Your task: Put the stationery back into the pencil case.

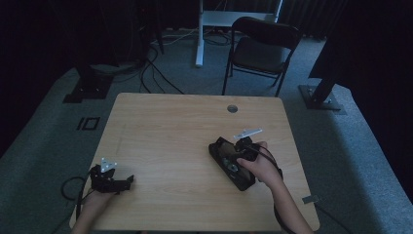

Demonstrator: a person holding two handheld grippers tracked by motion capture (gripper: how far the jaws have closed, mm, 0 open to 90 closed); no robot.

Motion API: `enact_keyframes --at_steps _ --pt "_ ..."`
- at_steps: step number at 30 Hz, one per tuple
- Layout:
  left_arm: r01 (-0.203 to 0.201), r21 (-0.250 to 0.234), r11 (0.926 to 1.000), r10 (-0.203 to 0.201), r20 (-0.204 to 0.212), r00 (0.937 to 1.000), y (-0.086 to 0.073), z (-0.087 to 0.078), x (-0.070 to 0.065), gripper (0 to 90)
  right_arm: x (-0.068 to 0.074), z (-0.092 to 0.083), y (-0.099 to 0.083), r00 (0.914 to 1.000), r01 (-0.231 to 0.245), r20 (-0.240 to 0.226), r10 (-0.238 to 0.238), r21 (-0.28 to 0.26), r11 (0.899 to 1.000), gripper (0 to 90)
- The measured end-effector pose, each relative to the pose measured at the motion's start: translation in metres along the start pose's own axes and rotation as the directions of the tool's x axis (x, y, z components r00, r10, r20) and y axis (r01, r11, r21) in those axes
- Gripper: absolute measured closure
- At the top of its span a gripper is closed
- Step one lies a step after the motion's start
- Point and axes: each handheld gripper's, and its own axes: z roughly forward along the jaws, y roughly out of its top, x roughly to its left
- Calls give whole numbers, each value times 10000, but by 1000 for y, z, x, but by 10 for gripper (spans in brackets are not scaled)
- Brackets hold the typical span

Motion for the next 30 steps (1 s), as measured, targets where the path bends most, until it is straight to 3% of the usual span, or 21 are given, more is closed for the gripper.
enact_keyframes --at_steps 4,7,11,20,30 --pt "1 0 10000 -1 -2 10000 0 0 0 2 -4 -8 -2 9999 71 -117 -82 -938 9956 451" --pt "-1 2 10000 1 -2 10000 0 0 0 1 -9 -14 -3 10000 11 51 -4 -1459 9893 441" --pt "-1 0 10000 1 -2 10000 0 0 0 2 -13 -18 -3 9996 -5 294 54 -1636 9865 437" --pt "4 0 10000 -4 -3 10000 0 0 0 2 -27 -22 -11 9962 -570 532 692 -2046 9772 414" --pt "-1 0 10000 1 -3 10000 0 0 0 2 -47 -26 -29 9824 -1234 1050 1544 -2557 9589 389"
